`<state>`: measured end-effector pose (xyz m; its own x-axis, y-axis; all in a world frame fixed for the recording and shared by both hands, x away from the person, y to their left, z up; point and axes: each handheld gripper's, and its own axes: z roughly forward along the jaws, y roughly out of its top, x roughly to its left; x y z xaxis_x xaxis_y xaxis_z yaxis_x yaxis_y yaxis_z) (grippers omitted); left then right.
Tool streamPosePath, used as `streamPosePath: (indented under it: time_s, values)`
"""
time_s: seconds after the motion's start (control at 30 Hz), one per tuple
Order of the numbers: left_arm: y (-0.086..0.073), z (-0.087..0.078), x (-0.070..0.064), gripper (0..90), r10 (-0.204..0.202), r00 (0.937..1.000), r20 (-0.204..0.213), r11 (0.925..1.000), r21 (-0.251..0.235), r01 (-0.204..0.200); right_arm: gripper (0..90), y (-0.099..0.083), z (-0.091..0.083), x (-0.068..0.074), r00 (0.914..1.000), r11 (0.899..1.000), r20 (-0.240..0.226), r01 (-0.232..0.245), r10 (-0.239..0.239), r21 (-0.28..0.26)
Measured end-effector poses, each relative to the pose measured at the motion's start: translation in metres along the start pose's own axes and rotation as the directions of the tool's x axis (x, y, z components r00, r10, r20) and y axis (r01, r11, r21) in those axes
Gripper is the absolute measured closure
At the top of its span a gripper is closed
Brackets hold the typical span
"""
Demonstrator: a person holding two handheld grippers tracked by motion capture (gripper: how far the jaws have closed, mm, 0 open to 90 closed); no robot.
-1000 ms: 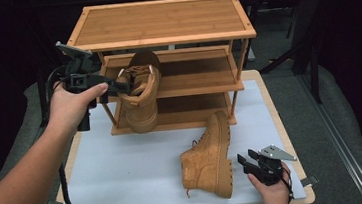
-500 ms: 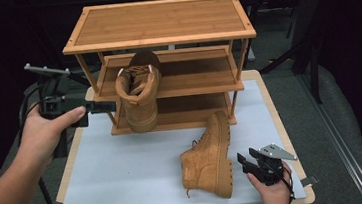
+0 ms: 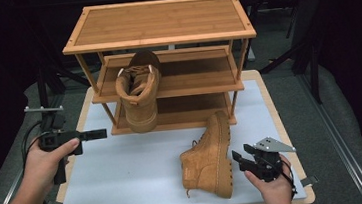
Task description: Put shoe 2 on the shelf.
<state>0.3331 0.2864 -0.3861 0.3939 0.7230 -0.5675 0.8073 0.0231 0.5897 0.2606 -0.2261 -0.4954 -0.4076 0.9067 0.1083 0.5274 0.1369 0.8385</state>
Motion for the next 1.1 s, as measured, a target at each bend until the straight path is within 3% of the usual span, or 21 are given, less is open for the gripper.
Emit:
streamPosePath:
  time_s: [0.1, 0.2, 0.23, 0.33, 0.53, 0.8, 0.9, 0.93, 0.97, 1.1]
  values:
    - [-0.009, 0.005, 0.007, 56.5, 0.002, 1.0, -0.007, 1.0, -0.006, -0.002, 52.4, 0.007, 0.001, 0.001, 0.9995, 1.0, -0.03, 0.001, 0.0, 0.021]
    - [-0.031, 0.019, 0.024, 56.3, -0.017, 0.9999, 0.002, 0.9998, -0.007, 0.017, 56.8, 0.014, 0.005, 0.002, 0.9989, 0.999, -0.046, -0.005, 0.007, 0.054]
    - [-0.031, 0.019, 0.024, 56.4, -0.017, 0.9999, 0.002, 0.9998, -0.007, 0.017, 58.6, 0.016, 0.006, 0.002, 0.9983, 0.998, -0.057, -0.005, 0.008, 0.059]
    - [-0.051, 0.034, 0.038, 56.4, -0.008, 0.9999, -0.015, 1.0, -0.004, 0.008, 63.8, 0.023, 0.008, 0.002, 0.9975, 0.997, -0.07, 0.004, 0.001, 0.08]
    - [-0.07, 0.05, 0.055, 56.7, -0.041, 0.9989, -0.022, 0.9991, -0.012, 0.04, 72.5, 0.035, 0.014, 0.007, 0.9944, 0.994, -0.106, 0.02, -0.008, 0.107]
    - [-0.087, 0.061, 0.076, 56.8, -0.085, 0.9958, -0.034, 0.9958, -0.038, 0.084, 74.0, 0.044, 0.024, 0.02, 0.9932, 0.991, -0.109, 0.053, -0.04, 0.121]
    - [-0.094, 0.063, 0.085, 56.8, -0.111, 0.9937, -0.009, 0.9928, -0.046, 0.111, 75.7, 0.047, 0.029, 0.025, 0.9913, 0.99, -0.123, 0.062, -0.046, 0.127]
    - [-0.099, 0.065, 0.088, 56.6, -0.133, 0.9911, 0.006, 0.9896, -0.054, 0.133, 81.9, 0.049, 0.032, 0.029, 0.9892, 0.988, -0.125, 0.092, -0.077, 0.125]
    - [-0.101, 0.065, 0.09, 56.3, -0.123, 0.9924, -0.005, 0.9911, -0.051, 0.123, 84.5, 0.049, 0.032, 0.031, 0.9914, 0.986, -0.094, 0.103, -0.092, 0.128]
    - [-0.106, 0.068, 0.094, 56.4, -0.137, 0.9904, -0.017, 0.9899, -0.04, 0.136, 88.8, 0.048, 0.031, 0.03, 0.9937, 0.988, -0.076, 0.091, -0.082, 0.121]
